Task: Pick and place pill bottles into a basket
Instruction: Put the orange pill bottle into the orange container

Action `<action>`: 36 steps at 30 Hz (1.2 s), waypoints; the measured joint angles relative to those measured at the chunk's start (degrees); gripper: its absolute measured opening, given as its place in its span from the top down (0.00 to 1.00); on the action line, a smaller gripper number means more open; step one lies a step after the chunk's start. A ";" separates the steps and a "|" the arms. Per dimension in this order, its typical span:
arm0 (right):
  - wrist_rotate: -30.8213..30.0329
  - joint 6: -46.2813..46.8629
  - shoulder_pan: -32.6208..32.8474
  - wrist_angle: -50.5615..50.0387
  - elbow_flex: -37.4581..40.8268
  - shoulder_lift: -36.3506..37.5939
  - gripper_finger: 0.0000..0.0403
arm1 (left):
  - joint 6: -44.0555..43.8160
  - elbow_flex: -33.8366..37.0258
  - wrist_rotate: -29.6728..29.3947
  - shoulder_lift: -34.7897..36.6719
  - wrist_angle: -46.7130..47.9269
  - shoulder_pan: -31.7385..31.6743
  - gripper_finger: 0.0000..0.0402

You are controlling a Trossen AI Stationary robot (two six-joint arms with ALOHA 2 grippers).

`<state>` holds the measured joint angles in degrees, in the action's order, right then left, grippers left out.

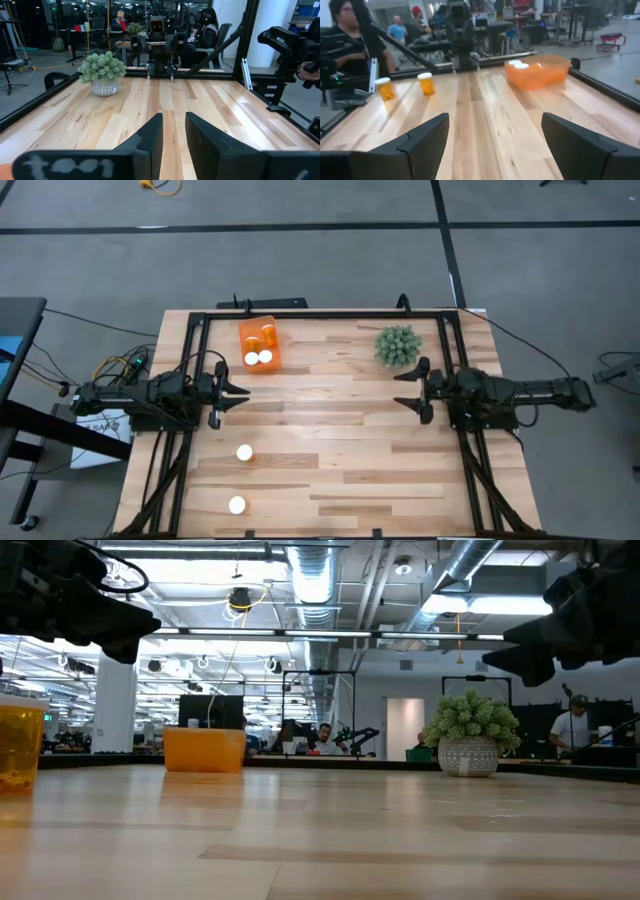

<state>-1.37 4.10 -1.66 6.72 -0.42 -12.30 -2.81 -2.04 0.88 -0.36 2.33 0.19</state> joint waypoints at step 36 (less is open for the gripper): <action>-0.58 6.00 -2.09 -4.19 0.05 -0.01 0.23 | 6.46 0.26 -6.21 0.15 -9.34 -0.01 0.82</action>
<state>-1.96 10.10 -3.75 2.52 -0.37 -12.32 3.65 -1.78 -5.33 -0.21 -7.01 0.17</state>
